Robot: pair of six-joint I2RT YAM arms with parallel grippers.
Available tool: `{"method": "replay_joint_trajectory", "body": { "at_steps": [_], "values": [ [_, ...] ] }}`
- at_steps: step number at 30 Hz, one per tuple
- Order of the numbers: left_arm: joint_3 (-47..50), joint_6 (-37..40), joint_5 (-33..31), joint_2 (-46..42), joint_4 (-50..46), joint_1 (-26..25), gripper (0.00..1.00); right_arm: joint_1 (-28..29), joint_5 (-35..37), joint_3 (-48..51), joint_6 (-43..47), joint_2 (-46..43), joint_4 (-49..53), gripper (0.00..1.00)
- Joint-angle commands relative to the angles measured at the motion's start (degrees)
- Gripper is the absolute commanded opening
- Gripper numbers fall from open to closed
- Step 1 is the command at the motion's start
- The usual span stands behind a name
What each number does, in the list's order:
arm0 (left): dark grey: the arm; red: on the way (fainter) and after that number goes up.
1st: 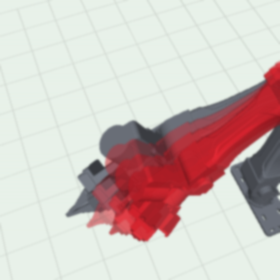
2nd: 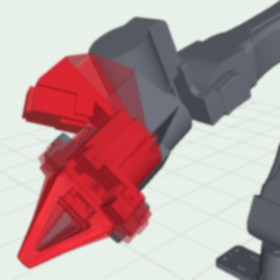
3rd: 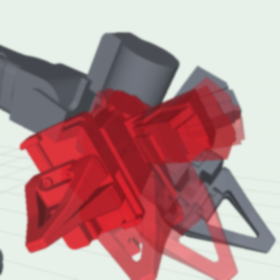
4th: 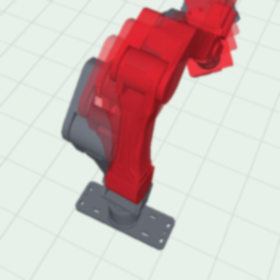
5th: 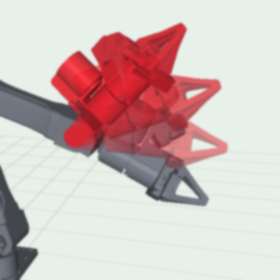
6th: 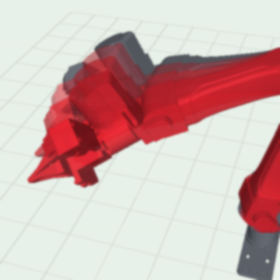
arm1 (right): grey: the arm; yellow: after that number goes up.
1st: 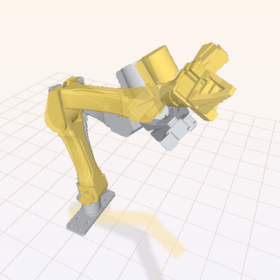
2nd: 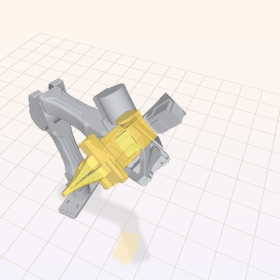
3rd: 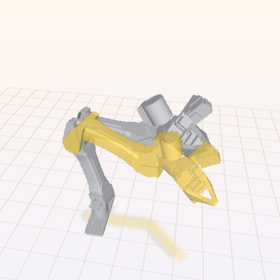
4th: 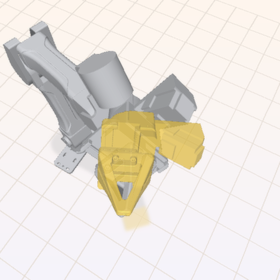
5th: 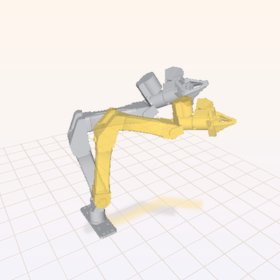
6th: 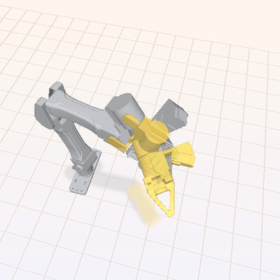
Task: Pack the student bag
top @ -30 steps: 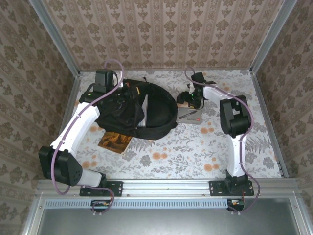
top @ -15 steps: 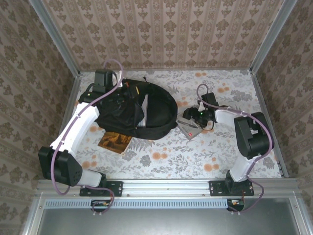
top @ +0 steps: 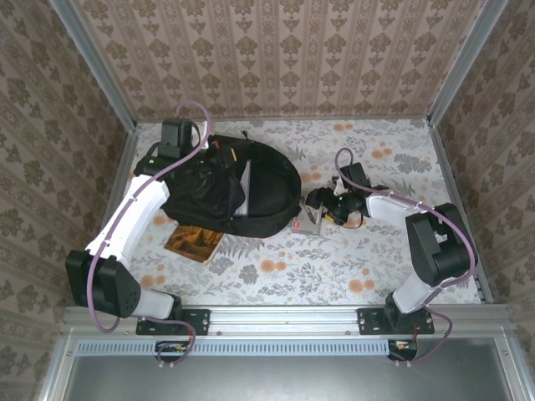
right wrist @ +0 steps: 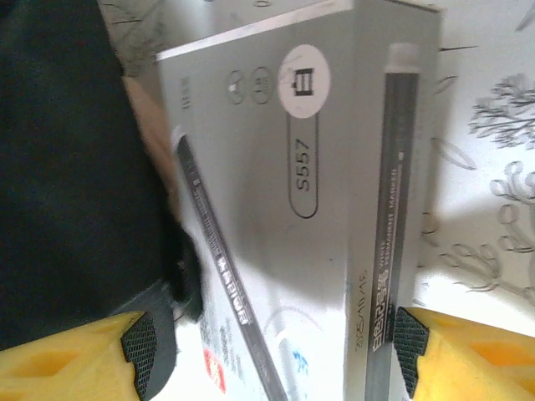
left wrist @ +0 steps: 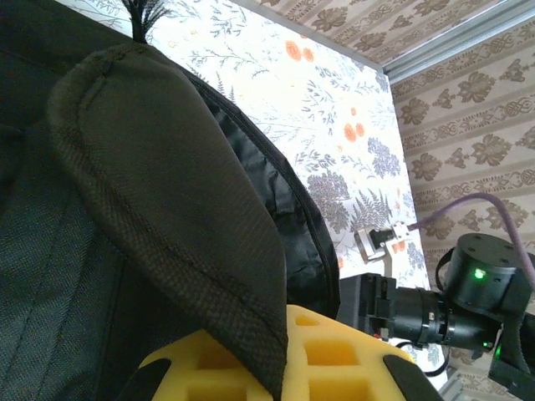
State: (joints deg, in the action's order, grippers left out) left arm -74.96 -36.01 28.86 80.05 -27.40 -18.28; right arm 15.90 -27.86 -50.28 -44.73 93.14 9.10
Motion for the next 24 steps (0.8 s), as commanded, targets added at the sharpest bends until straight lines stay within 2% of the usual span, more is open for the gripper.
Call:
{"method": "replay_joint_trajectory", "body": {
  "at_steps": [1,5,16,24],
  "values": [
    [-0.7,1.5,-0.4,-1.6,0.1,0.7,0.00,0.7,-3.9,0.6,-3.7,-3.1,-3.6,0.77],
    [-1.2,2.2,-3.1,-2.7,-1.7,1.1,0.00,0.8,-4.6,2.3,-6.0,-4.7,-7.3,0.77],
    [-0.7,1.7,-10.6,-6.9,-4.7,2.5,0.00,3.0,-5.5,2.7,-13.1,-2.3,-18.2,0.77],
    [2.0,-0.7,-17.8,-12.4,-5.7,6.1,0.00,5.1,-4.2,-4.1,-13.6,2.3,-17.2,0.77]
  ]
}}
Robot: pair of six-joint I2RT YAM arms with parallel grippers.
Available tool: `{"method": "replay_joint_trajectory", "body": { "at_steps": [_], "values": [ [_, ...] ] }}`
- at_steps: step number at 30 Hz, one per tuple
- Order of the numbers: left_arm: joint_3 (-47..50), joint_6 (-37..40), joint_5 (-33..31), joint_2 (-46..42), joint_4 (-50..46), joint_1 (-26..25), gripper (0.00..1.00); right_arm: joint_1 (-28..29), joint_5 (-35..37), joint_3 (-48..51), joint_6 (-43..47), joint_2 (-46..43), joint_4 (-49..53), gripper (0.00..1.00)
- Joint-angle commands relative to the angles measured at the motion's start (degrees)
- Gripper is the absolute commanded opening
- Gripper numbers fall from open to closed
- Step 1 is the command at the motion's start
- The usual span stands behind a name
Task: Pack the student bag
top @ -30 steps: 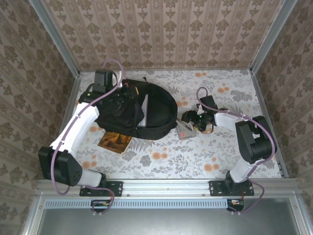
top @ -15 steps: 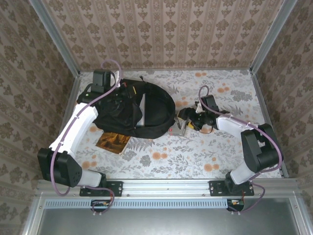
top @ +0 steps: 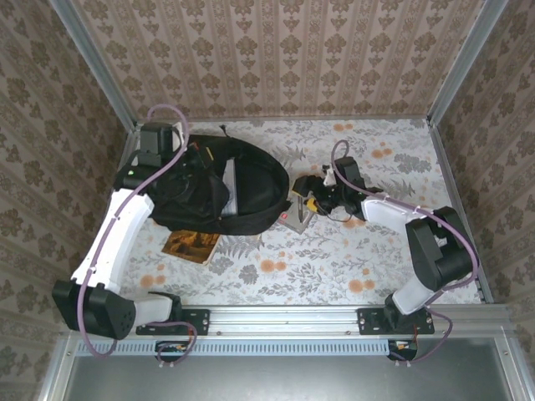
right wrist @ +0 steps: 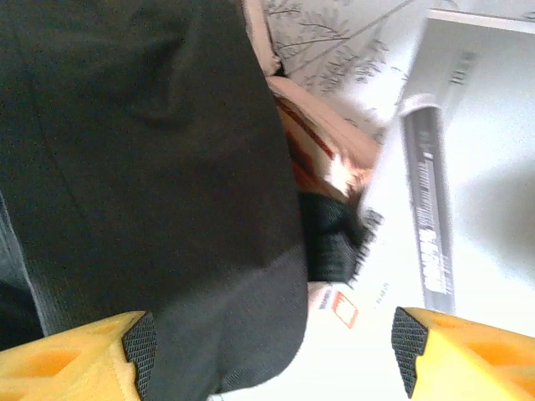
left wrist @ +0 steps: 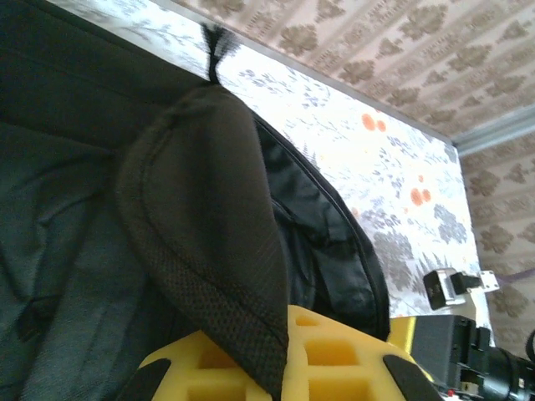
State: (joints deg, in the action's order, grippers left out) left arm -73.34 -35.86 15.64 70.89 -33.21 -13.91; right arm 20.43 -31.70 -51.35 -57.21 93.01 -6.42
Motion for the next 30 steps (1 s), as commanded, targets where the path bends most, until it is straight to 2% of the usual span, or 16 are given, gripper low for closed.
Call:
{"method": "replay_joint_trajectory", "body": {
  "at_steps": [1,3,6,9,12,17,18,22,25,26,29,30],
  "values": [
    [0.7,-1.1,-4.9,-3.7,0.2,2.3,0.00,0.7,-0.2,-3.9,-1.1,3.3,-1.7,0.76],
    [1.0,-1.3,-5.7,-4.4,0.2,3.0,0.00,0.7,0.5,-5.8,-0.3,4.4,-0.2,0.76],
    [0.7,-0.6,-6.5,-4.2,-0.4,3.2,0.00,0.7,8.2,-8.5,6.0,2.5,11.6,0.76],
    [0.0,0.1,-3.4,-2.3,0.0,2.8,0.00,0.1,15.9,-8.1,9.7,-0.7,20.9,0.78],
    [-0.5,0.8,-0.9,0.1,0.7,1.3,0.00,-0.7,21.6,-5.7,12.7,-3.0,26.0,0.80],
    [-3.7,3.6,0.2,4.8,-1.4,-3.2,0.00,-2.9,22.8,-5.6,18.1,-0.7,30.7,0.82],
    [-4.3,4.0,-0.1,5.7,-2.3,-3.8,0.04,-3.4,23.1,-5.7,18.6,-0.1,31.3,0.82],
    [-5.4,5.3,-3.1,7.3,-5.4,-6.6,0.43,-4.9,22.8,-5.8,19.4,0.9,31.3,0.82],
    [-8.4,7.2,-5.3,10.1,-8.4,-11.8,0.54,-6.0,21.1,-6.7,19.7,1.6,30.5,0.83],
    [-9.6,7.7,-5.5,11.2,-8.9,-14.9,0.58,-6.2,20.4,-6.9,19.8,2.0,30.1,0.83],
    [-13.9,8.6,-5.9,15.8,-10.4,-20.5,0.62,-6.9,17.3,-7.1,18.1,2.8,28.1,0.83],
    [-14.7,8.4,-5.6,17.4,-9.7,-22.0,0.67,-7.2,15.8,-6.5,16.9,2.8,26.7,0.83]
  ]
}}
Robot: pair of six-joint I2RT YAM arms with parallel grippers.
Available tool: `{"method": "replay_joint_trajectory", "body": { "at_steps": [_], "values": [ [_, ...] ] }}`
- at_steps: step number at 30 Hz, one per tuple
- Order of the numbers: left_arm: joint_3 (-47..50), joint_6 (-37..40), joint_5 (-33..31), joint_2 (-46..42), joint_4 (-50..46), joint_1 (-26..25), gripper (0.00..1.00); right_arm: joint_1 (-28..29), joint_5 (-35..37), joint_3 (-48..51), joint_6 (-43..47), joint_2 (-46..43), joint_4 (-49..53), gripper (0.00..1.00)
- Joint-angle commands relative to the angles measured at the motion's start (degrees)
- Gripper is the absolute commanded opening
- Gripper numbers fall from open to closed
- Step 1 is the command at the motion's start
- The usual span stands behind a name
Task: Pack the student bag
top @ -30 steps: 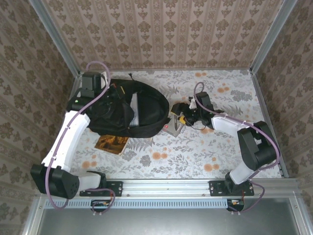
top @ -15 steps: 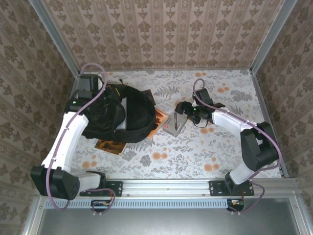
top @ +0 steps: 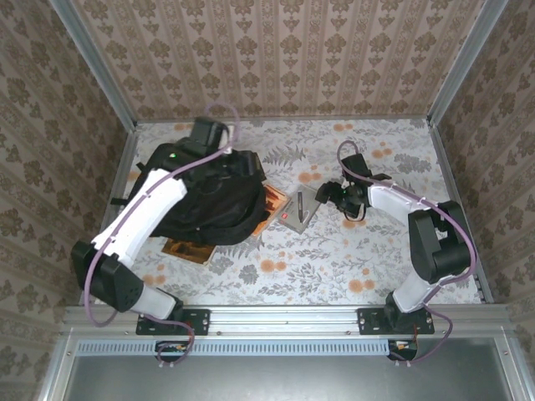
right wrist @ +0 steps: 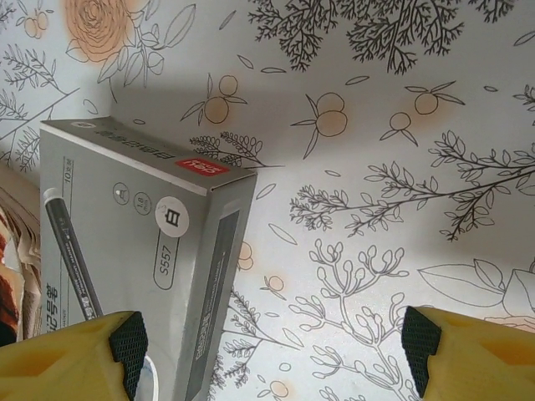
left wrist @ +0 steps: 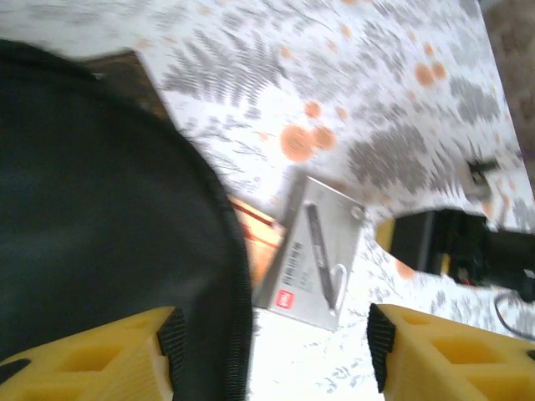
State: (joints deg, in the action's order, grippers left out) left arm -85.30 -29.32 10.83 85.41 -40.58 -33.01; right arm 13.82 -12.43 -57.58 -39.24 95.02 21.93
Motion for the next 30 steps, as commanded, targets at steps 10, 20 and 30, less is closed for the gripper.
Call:
{"method": "replay_joint_trajectory", "body": {
  "at_steps": [10,20,30],
  "values": [
    [-17.9,-3.1,5.6,29.4,-0.8,-7.5,0.78,-1.4,-10.9,12.3,-12.7,-4.1,-17.3,0.82],
    [-26.9,-4.9,10.1,45.7,-0.6,-6.6,0.82,-2.5,-13.8,21.9,-18.0,-8.0,-27.7,0.81],
    [-23.0,-10.8,21.3,49.1,6.2,-7.7,0.83,-3.8,-14.5,24.7,-18.2,-8.4,-30.9,0.80]
  ]
}}
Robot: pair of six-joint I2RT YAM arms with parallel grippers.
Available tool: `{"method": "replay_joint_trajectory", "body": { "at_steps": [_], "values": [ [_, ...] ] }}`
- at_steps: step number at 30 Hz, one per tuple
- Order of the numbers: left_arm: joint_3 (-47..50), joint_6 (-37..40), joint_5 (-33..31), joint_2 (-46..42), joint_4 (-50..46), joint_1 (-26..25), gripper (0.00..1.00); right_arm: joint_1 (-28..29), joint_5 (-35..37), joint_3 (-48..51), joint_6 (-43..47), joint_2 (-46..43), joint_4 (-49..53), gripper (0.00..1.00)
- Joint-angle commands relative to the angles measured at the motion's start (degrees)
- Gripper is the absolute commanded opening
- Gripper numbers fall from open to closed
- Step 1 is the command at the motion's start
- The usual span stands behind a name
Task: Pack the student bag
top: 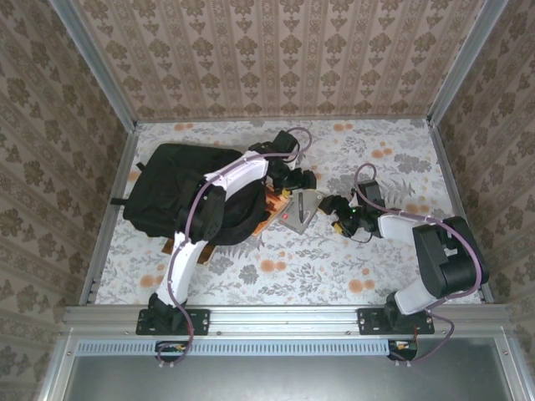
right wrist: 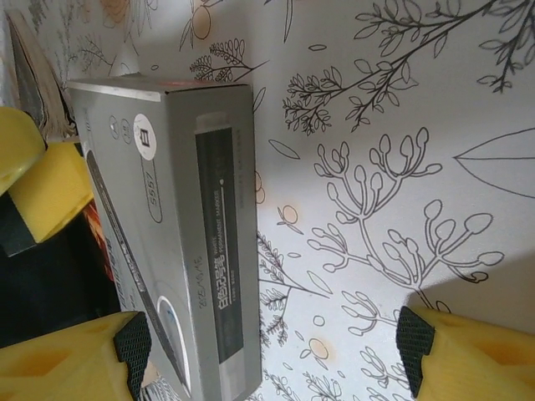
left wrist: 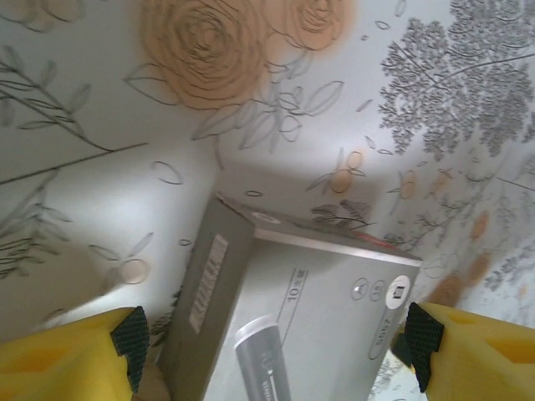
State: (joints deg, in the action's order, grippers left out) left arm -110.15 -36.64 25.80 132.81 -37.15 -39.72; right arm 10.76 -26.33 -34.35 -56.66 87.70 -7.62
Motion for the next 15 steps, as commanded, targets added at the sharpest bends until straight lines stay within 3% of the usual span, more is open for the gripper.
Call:
{"method": "replay_joint_trajectory", "body": {
  "at_steps": [1,8,15],
  "values": [
    [2.5,-4.2,7.4,1.8,3.7,-1.4,0.83,-1.2,-0.4,1.9,-0.9,-1.5,-1.6,0.80],
    [9.3,-10.6,14.5,0.2,11.7,-2.0,0.84,-4.0,-1.3,4.1,-1.6,-3.7,-3.3,0.79],
    [12.1,-8.8,13.4,-2.7,9.8,-2.7,0.85,-4.3,-7.6,3.9,-3.2,0.6,-8.7,0.79]
  ]
}}
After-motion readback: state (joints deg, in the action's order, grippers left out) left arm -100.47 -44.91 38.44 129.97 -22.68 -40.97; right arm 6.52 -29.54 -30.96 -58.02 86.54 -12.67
